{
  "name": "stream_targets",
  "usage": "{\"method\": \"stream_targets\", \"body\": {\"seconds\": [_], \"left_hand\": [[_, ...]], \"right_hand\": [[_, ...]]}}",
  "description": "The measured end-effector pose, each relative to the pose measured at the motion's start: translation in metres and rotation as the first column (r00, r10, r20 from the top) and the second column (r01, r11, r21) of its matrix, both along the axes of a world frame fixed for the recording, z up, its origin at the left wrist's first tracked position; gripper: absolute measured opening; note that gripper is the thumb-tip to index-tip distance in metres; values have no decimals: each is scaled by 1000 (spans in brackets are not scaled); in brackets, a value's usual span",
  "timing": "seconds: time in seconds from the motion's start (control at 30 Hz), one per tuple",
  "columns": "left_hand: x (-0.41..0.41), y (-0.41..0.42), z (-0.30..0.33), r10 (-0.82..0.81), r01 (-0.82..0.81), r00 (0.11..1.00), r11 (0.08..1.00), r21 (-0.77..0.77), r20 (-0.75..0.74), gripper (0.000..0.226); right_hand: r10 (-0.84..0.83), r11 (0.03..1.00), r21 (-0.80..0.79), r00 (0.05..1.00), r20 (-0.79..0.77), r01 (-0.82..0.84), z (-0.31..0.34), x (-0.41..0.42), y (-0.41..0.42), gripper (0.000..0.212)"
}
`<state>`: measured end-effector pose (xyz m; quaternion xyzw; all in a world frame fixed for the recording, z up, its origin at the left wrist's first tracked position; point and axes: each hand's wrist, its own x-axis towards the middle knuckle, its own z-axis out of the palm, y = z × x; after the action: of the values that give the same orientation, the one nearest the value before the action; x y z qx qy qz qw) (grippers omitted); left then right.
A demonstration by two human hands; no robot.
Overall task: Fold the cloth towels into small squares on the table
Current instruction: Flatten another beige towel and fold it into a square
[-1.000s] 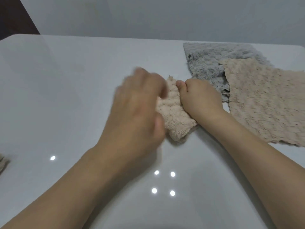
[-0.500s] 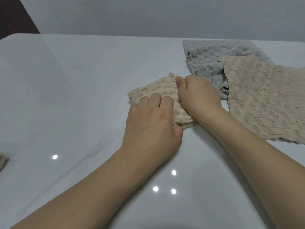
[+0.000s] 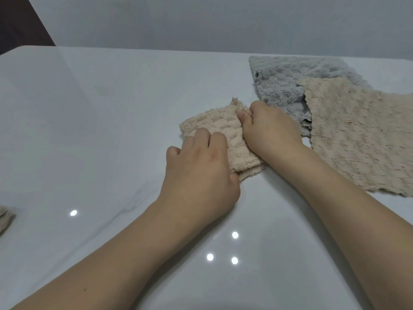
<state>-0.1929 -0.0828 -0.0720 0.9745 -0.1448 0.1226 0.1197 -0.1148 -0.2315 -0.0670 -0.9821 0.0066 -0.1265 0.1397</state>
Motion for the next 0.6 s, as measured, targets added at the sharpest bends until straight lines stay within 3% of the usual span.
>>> {"method": "stream_targets", "body": {"seconds": [0.23, 0.33, 0.4, 0.5, 0.6], "left_hand": [[1, 6, 8, 20, 5, 984, 990, 143, -176, 52], [2, 7, 12, 18, 24, 964, 988, 154, -264, 44], [-1, 11, 13, -31, 67, 948, 992, 106, -316, 46], [-6, 21, 15, -140, 162, 902, 987, 19, -409, 66], [5, 28, 22, -167, 84, 856, 979, -187, -490, 44]], "right_hand": [[-8, 1000, -3, 1000, -26, 8, 0, 2, 1, 30], [-7, 1000, -8, 1000, -28, 7, 1, 1, 1, 30], [-12, 1000, -15, 1000, -26, 12, 1, 2, 0, 30], [-38, 999, -11, 999, -16, 38, 3, 3, -4, 31], [-41, 999, -13, 999, -17, 41, 2, 2, -4, 32]]}}
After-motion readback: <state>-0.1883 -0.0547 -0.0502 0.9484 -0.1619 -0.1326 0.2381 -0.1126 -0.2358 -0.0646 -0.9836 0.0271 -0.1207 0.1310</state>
